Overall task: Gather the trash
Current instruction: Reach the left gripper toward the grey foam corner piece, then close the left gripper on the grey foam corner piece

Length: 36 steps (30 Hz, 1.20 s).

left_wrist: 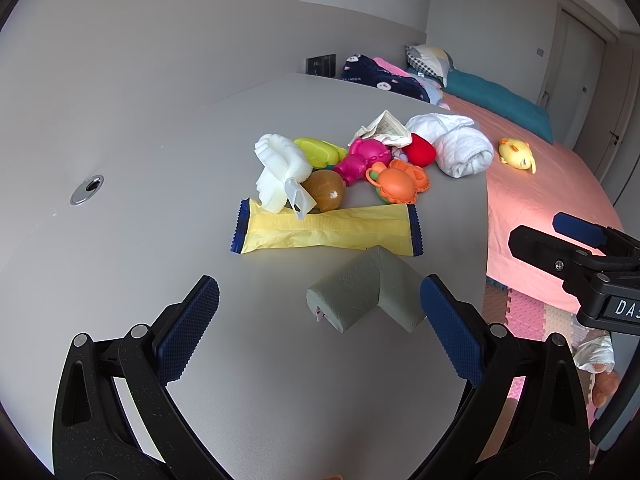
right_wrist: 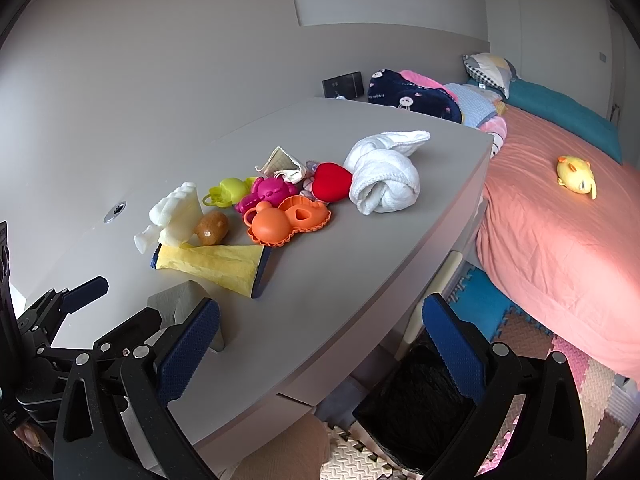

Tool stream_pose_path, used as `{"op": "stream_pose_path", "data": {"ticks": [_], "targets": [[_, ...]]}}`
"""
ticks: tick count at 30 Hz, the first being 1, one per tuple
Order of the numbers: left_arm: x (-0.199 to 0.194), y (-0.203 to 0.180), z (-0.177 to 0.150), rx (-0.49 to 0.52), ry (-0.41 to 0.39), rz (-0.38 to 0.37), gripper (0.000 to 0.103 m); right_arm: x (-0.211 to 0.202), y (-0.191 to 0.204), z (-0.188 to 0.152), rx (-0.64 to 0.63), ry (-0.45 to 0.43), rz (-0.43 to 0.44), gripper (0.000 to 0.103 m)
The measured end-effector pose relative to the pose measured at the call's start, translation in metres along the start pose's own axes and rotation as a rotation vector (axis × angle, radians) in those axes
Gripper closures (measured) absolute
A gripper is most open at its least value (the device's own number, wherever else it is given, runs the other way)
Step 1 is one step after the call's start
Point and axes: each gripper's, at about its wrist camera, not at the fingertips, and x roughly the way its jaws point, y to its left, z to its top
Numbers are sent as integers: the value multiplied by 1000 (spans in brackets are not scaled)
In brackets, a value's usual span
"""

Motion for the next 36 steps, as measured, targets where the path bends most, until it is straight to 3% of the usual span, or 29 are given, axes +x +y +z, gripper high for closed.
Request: {"op": "stream_pose_path", "data": {"ticks": [20,36], "targets": [[2,-6,2,-17,12,-14,6,-10,-14,1,-2,-13,-9,2],[38,-27,6,-32,99,-6,6,-4,-43,3,36,-7,-18,2]]}}
